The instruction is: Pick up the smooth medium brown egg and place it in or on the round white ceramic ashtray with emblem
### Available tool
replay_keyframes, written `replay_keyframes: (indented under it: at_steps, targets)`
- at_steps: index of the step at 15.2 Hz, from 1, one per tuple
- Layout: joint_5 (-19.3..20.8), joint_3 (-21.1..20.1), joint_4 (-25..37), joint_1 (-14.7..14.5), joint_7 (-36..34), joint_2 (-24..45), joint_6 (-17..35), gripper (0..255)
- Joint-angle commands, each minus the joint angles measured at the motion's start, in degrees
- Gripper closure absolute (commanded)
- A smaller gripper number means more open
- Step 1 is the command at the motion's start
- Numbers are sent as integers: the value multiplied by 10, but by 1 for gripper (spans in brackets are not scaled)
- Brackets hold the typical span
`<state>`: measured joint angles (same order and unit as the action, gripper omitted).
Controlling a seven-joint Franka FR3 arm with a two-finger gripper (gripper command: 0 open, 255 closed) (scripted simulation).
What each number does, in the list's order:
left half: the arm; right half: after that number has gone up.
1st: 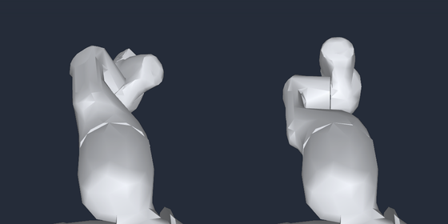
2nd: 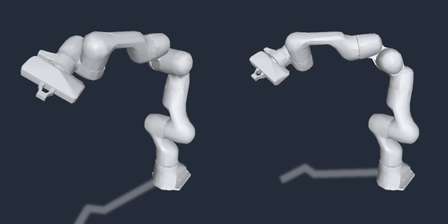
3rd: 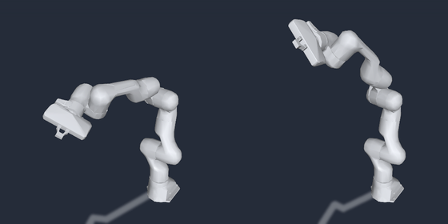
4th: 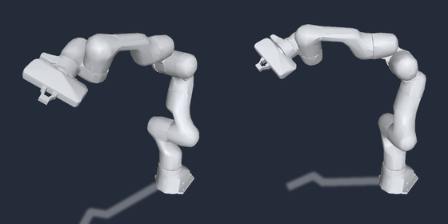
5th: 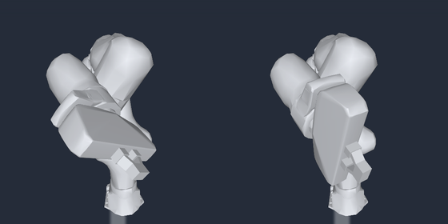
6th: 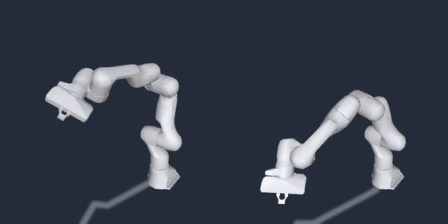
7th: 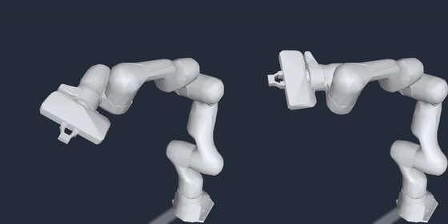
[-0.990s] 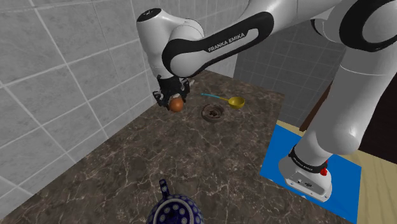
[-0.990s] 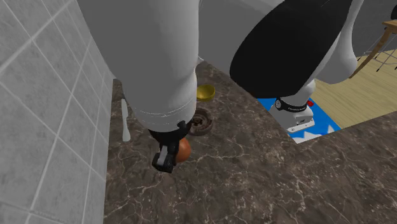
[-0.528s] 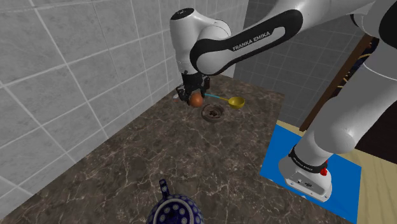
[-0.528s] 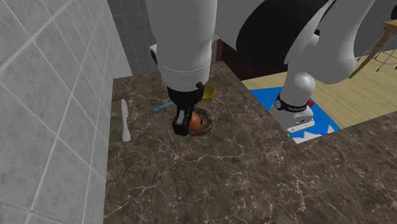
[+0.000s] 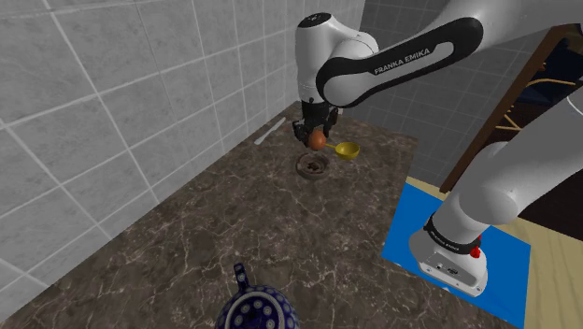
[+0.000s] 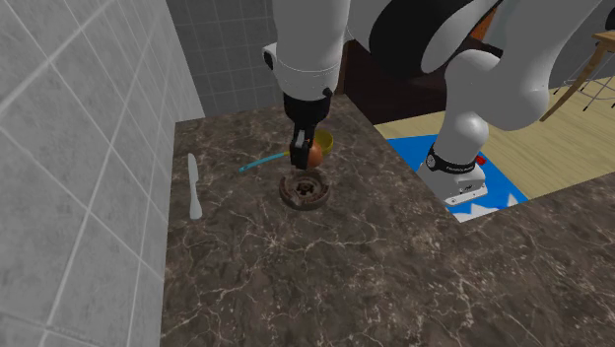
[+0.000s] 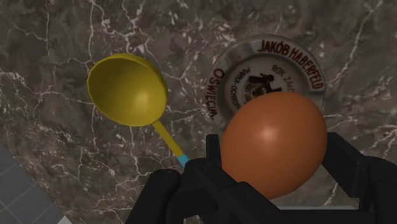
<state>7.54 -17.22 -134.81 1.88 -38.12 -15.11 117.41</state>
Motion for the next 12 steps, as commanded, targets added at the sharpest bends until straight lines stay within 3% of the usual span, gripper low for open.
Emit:
replay_keyframes:
  at_steps: [1, 12]
  targets:
    - [2, 1, -12, 1, 0, 2, 15, 255]
    - [26, -6, -57, 7, -30, 49, 102, 255]
